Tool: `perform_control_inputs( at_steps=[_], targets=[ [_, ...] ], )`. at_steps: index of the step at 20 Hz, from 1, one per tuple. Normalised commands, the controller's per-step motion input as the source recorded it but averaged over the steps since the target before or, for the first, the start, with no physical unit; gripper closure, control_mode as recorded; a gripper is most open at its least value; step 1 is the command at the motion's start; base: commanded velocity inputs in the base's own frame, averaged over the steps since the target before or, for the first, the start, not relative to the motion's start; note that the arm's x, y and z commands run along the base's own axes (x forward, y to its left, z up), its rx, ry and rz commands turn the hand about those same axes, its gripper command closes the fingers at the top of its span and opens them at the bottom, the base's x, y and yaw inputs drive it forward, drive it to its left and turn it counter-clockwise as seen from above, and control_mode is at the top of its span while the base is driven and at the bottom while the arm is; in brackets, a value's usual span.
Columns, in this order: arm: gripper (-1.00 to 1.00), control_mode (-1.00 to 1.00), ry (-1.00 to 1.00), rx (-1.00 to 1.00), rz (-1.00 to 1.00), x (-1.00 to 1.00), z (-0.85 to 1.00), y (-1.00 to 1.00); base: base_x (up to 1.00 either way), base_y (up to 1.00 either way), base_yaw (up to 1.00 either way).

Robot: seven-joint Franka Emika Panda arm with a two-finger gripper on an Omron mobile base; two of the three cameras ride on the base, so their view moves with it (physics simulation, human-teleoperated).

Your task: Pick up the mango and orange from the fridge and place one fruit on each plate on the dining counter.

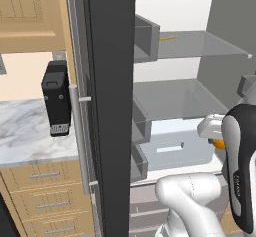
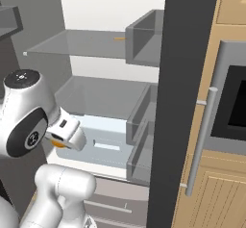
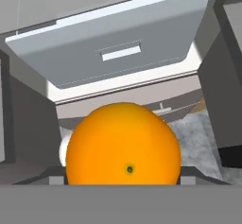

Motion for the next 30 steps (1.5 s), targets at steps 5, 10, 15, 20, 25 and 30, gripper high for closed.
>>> perform_control_inputs(
  at_steps=[5,10,15,20,25,30],
  targets=[
    [1.0,-1.0,0.0,0.0,0.0,0.0,0.0,0.0,0.0,0.0,0.0],
    [1.0,1.0,0.0,0.0,0.0,0.0,0.0,0.0,0.0,0.0,0.0],
    [1.0,1.0,0.0,0.0,0.0,0.0,0.0,0.0,-0.88,-0.08,-0.19],
    [1.0,1.0,0.0,0.0,0.0,0.0,0.0,0.0,-0.6,-0.25,-0.62],
    [1.0,1.0,0.0,0.0,0.0,0.0,0.0,0.0,0.0,-0.06,-0.95],
    [1.0,1.0,0.0,0.0,0.0,0.0,0.0,0.0,0.05,-0.29,-0.88]
  ],
)
